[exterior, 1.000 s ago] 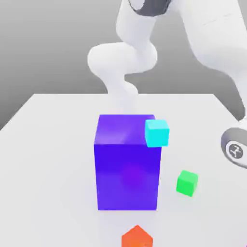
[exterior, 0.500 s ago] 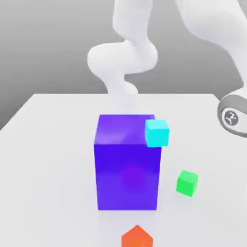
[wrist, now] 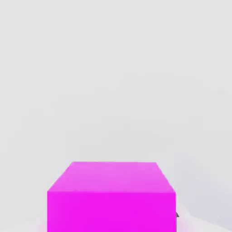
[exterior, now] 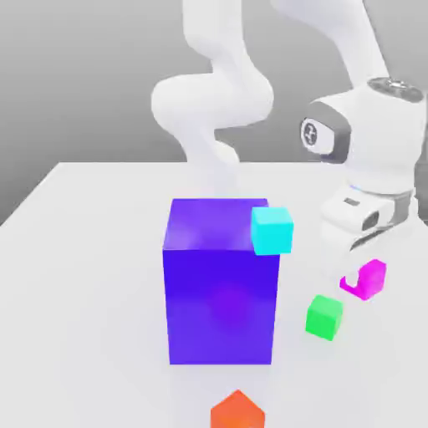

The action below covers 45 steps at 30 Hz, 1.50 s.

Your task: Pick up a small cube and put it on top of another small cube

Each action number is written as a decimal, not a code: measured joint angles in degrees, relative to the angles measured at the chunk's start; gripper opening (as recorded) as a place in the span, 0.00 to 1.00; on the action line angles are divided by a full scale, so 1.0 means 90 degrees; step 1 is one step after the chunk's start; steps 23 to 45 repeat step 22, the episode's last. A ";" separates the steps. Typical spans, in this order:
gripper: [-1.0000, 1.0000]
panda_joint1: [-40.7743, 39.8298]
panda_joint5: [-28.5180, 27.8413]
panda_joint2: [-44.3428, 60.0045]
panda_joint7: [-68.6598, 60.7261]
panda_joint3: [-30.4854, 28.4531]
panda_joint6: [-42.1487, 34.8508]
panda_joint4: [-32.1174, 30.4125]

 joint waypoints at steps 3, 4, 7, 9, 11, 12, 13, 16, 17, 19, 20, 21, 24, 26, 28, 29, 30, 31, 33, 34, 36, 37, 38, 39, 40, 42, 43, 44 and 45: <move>0.00 -0.0061 -0.0122 0.0101 0.0169 0.0030 0.0401 -0.0301; 0.00 -0.0094 -0.0233 0.0290 0.0252 0.0038 0.0601 -0.0315; 0.00 -0.0135 -0.0729 0.0954 0.0604 -0.0067 0.1240 -0.0305; 1.00 -0.0097 -0.1086 0.1331 0.0857 -0.0191 0.1587 -0.0288; 1.00 -0.0099 -0.1086 0.1331 0.0857 -0.0191 0.1587 -0.0288; 1.00 -0.0099 -0.1086 0.1331 0.0857 -0.0191 0.1587 -0.0288; 1.00 -0.0099 -0.1086 0.1331 0.0857 -0.0191 0.1587 -0.0288; 1.00 -0.0092 -0.1064 0.1324 0.0838 -0.0175 0.1583 -0.0290; 1.00 -0.0064 -0.0915 0.1166 0.0734 -0.0151 0.1434 -0.0297; 1.00 0.0044 -0.0584 0.0756 0.0503 -0.0161 0.1057 -0.0317; 1.00 0.0094 -0.0449 0.0534 0.0408 -0.0189 0.0849 -0.0327; 1.00 0.0143 -0.0333 0.0308 0.0327 -0.0218 0.0637 -0.0337; 1.00 0.0190 -0.0235 0.0082 0.0258 -0.0244 0.0423 -0.0348; 1.00 0.0190 -0.0235 0.0082 0.0258 -0.0244 0.0423 -0.0348; 1.00 0.0190 -0.0235 0.0082 0.0258 -0.0244 0.0423 -0.0348; 1.00 0.0190 -0.0235 0.0082 0.0258 -0.0244 0.0423 -0.0348; 1.00 0.0190 -0.0235 0.0082 0.0258 -0.0244 0.0423 -0.0348; 1.00 0.0190 -0.0235 0.0082 0.0258 -0.0244 0.0423 -0.0348; 1.00 0.0190 -0.0235 0.0082 0.0258 -0.0244 0.0423 -0.0348; 1.00 0.0190 -0.0235 0.0082 0.0258 -0.0244 0.0423 -0.0348; 1.00 0.0190 -0.0235 0.0082 0.0258 -0.0244 0.0423 -0.0348; 1.00 0.0190 -0.0235 0.0082 0.0258 -0.0244 0.0423 -0.0348; 1.00 0.0190 -0.0235 0.0082 0.0258 -0.0244 0.0423 -0.0348; 1.00 0.0190 -0.0235 0.0082 0.0258 -0.0244 0.0423 -0.0348; 1.00 0.0190 -0.0235 0.0082 0.0258 -0.0244 0.0423 -0.0348; 1.00 0.0190 -0.0235 0.0082 0.0258 -0.0244 0.0423 -0.0348; 1.00 0.0190 -0.0235 0.0082 0.0258 -0.0244 0.0423 -0.0348; 1.00 0.0190 -0.0235 0.0082 0.0258 -0.0244 0.0423 -0.0348; 1.00 0.0190 -0.0235 0.0082 0.0258 -0.0244 0.0423 -0.0348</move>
